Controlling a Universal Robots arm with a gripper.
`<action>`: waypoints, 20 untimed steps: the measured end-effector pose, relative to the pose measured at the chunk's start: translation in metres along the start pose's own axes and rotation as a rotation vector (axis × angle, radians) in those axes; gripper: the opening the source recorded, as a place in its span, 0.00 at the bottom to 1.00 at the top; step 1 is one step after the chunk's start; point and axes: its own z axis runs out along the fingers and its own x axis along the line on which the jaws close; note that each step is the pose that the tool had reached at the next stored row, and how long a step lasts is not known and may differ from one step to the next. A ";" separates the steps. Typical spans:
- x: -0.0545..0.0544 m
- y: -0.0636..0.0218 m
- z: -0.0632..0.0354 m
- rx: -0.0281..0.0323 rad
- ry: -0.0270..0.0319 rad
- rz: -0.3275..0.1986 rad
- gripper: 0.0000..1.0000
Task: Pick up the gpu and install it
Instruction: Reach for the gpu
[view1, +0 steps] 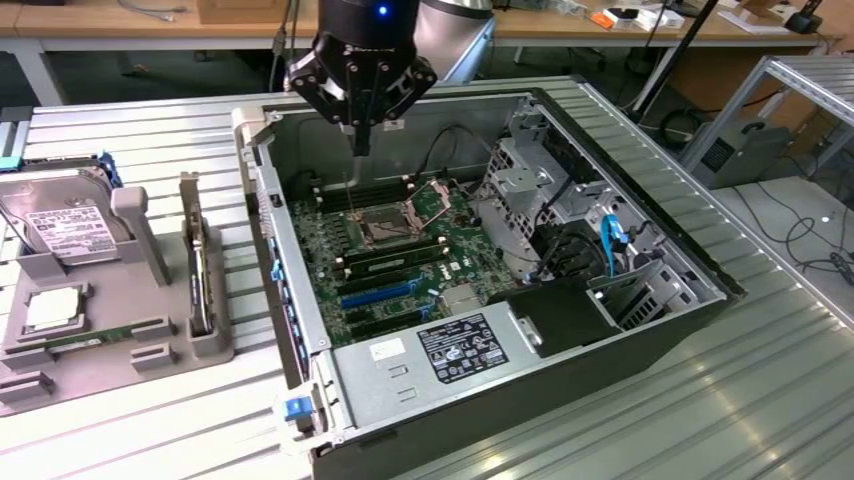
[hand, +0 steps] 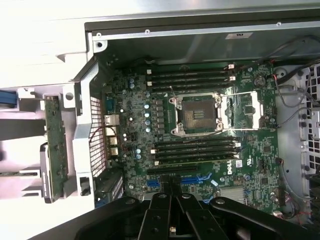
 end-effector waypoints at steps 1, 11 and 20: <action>0.000 0.0000 0.0000 0.0000 0.0000 0.000 0.11; 0.004 -0.0003 -0.0001 0.0001 0.0000 0.000 0.11; 0.006 -0.0005 -0.0002 0.0000 0.0000 0.000 0.11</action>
